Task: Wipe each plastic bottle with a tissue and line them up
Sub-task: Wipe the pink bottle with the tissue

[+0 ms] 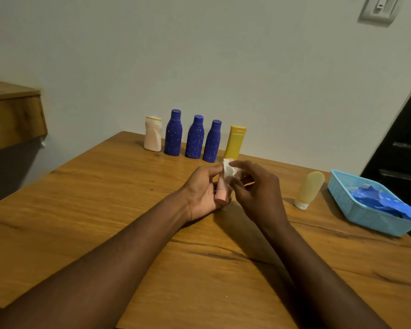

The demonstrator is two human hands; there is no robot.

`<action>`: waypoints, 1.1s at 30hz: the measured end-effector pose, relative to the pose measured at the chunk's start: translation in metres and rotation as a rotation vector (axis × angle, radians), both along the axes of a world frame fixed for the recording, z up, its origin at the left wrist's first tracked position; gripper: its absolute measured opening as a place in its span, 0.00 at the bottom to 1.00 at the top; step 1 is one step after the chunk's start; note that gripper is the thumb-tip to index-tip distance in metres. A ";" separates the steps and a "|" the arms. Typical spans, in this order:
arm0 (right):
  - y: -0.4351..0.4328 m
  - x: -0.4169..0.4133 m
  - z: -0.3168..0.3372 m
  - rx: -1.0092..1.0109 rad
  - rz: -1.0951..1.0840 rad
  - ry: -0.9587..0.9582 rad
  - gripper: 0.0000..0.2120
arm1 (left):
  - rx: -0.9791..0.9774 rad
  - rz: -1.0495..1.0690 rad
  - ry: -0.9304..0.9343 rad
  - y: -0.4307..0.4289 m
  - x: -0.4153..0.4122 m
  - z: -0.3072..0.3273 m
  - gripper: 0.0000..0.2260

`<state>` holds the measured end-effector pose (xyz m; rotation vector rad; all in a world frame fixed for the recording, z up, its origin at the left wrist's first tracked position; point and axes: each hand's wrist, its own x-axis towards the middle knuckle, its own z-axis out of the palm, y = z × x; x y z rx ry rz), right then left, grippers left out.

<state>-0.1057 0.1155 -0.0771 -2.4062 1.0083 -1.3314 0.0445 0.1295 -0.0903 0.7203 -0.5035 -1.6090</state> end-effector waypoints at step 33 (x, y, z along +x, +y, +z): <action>-0.011 -0.004 0.001 0.076 0.037 -0.033 0.09 | -0.027 -0.008 -0.061 0.004 0.000 0.001 0.24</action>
